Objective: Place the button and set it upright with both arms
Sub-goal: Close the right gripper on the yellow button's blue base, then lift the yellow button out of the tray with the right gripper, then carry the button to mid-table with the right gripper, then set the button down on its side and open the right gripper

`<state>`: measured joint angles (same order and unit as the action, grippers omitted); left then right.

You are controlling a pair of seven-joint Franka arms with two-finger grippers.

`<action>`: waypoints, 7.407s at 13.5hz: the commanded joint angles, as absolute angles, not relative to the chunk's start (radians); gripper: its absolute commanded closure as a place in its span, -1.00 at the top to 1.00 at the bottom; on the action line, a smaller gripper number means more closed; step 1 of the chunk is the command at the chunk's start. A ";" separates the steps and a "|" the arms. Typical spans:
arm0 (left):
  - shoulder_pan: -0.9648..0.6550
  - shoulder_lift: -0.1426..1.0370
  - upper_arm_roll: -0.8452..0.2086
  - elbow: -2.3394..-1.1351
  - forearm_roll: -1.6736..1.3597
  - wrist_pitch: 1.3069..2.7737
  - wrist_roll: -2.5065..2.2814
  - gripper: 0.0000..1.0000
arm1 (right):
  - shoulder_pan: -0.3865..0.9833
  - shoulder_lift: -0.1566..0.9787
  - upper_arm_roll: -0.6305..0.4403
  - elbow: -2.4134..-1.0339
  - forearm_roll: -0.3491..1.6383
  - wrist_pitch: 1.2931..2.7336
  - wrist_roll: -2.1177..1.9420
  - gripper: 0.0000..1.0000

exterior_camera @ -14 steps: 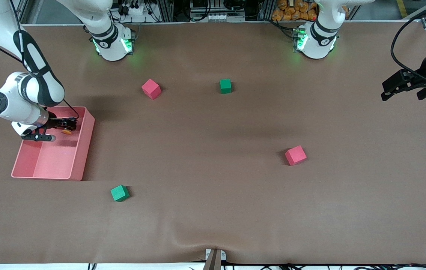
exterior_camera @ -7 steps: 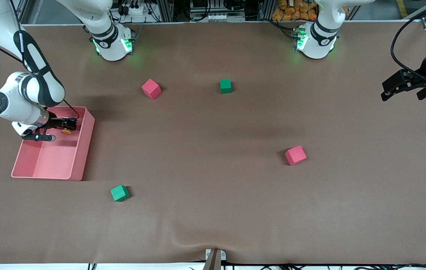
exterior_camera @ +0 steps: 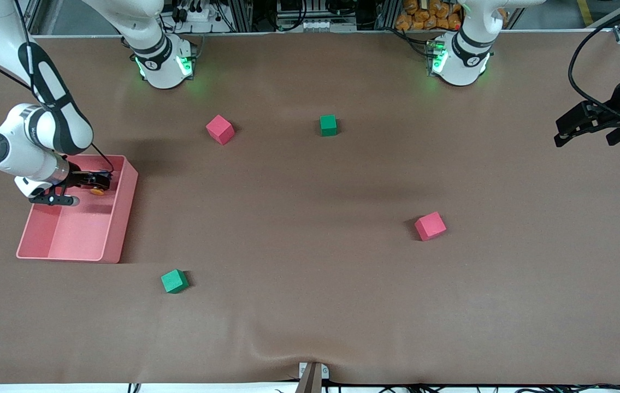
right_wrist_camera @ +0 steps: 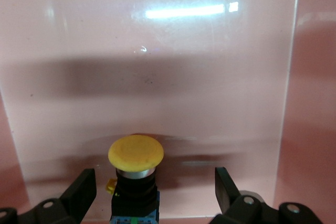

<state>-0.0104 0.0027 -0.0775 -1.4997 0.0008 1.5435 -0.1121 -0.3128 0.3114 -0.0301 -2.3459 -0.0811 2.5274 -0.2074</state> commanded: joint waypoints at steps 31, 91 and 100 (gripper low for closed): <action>-0.014 0.006 -0.080 -1.489 0.009 1.542 -0.110 1.00 | -0.132 0.290 -0.015 -1.809 -0.034 1.879 -0.249 -1.00; -0.086 0.149 -0.092 -1.489 -0.078 1.546 -0.120 1.00 | 0.732 0.890 -0.049 -1.230 0.195 2.301 0.403 1.00; -0.195 0.337 -0.084 -1.378 -0.075 1.542 -0.170 1.00 | 0.442 0.884 -0.071 -1.223 0.195 2.293 0.368 1.00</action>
